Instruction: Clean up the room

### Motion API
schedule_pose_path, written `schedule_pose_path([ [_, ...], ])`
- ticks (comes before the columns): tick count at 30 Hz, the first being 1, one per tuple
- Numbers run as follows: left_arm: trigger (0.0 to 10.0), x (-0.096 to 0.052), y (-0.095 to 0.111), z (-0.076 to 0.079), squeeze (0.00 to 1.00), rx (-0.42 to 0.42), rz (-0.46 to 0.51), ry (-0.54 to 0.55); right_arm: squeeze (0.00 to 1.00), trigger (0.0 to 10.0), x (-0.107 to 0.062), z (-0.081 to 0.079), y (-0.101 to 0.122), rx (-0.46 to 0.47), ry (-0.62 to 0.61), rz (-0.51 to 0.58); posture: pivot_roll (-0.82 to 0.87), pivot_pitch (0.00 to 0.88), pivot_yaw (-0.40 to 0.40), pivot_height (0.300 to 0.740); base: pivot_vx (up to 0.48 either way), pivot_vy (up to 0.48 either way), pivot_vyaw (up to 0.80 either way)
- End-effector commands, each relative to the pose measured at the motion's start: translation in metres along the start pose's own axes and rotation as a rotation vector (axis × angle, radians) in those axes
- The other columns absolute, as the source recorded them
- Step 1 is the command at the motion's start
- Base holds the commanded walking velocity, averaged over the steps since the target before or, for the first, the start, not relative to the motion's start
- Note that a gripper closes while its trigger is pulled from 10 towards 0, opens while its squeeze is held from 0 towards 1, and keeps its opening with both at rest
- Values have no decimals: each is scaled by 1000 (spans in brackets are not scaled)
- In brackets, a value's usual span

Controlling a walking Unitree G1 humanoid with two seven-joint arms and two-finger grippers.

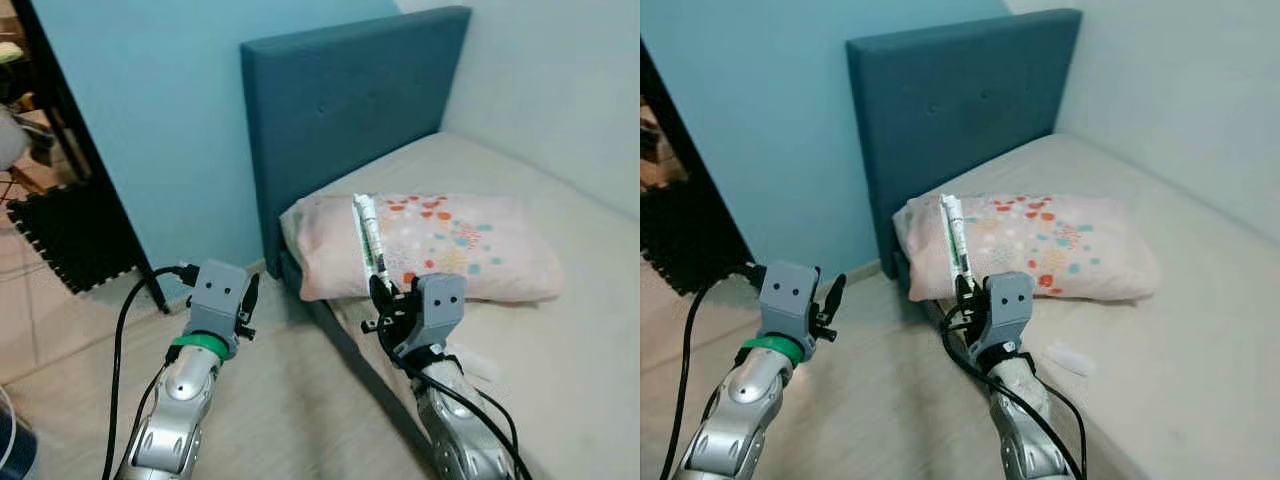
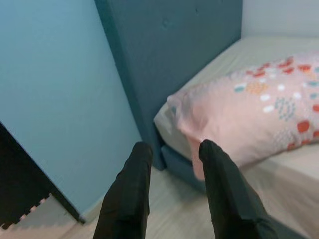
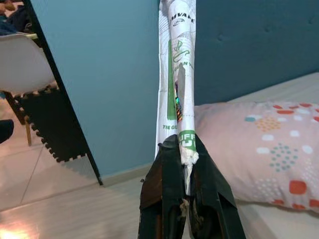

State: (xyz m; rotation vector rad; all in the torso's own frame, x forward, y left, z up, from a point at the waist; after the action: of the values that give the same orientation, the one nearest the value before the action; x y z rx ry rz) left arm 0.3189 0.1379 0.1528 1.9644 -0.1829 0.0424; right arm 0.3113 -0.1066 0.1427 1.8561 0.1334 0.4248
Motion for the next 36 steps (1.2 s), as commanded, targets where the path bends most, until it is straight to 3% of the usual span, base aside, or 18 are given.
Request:
schedule_pose_path([
  [1,10000,-2,-7,-2,0,16,-23,4,192,10000,-1,-6,-1,39,19,-2,-93,34,34,740,0,0,731],
  [6,10000,-1,-7,-2,0,18,-25,4,243,10000,0,-5,-1,30,17,-3,-93,31,35,740,0,0,736],
  [36,10000,1,-8,-6,0,49,-37,23,322,10000,-1,-12,-4,53,64,-16,-87,37,46,740,0,0,718],
])
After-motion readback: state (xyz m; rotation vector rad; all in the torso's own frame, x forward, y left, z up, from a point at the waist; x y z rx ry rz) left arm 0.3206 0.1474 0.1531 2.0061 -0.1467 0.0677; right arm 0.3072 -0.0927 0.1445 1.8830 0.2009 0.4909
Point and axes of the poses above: a point about 5 cm out from each wrist's last joint towards the gripper, its own x axis pointing out of the wrist towards the gripper, its own y axis along the axis of the wrist's last joint, z = x × y, the point moved 1 cm from there along x, pointing out of the wrist towards the gripper, and after that the axes turned 11 degrees about x, right-handed, at the moved point
